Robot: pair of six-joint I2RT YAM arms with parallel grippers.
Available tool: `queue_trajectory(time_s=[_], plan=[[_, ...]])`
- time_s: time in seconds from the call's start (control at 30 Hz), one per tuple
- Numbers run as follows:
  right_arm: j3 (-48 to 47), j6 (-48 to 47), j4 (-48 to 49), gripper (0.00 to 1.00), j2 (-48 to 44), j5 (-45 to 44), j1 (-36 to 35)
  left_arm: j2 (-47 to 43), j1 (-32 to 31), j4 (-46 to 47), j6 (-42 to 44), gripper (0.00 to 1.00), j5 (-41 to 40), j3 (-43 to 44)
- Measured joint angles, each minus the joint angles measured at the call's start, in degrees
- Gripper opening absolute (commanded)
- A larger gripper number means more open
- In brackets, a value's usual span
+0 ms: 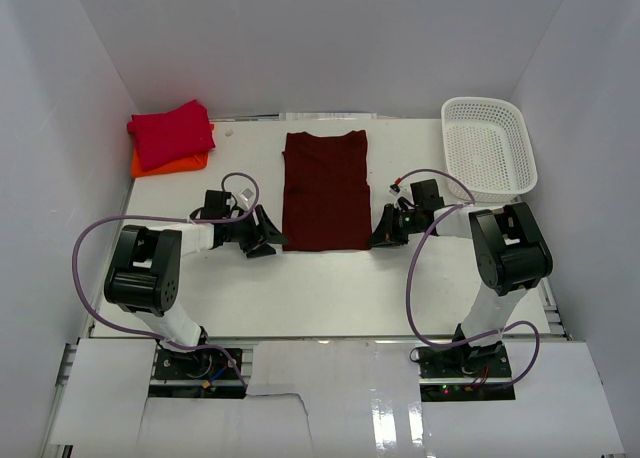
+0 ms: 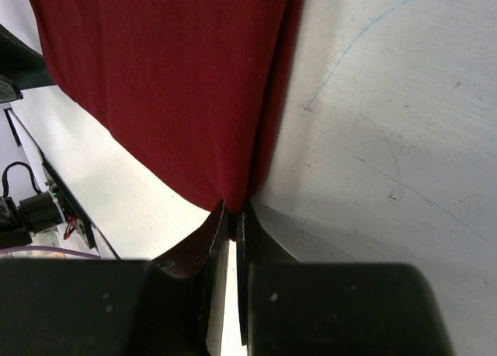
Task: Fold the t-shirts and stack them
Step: Grab one side of the 2/3 rectangular tshirt with both arms
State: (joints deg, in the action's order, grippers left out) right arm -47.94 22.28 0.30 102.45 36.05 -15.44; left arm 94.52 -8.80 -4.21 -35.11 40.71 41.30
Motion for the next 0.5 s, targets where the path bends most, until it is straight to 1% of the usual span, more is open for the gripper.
queue_trajectory(time_s=[0.23, 0.5], plan=[[0.0, 0.0, -0.2, 0.08, -0.1, -0.1, 0.0, 0.5, 0.0, 2.6, -2.4, 0.67, -1.3, -0.5], [0.0, -0.2, -0.3, 0.08, -0.2, -0.1, 0.0, 1.9, -0.3, 4.8, -3.8, 0.66, -0.9, -0.4]])
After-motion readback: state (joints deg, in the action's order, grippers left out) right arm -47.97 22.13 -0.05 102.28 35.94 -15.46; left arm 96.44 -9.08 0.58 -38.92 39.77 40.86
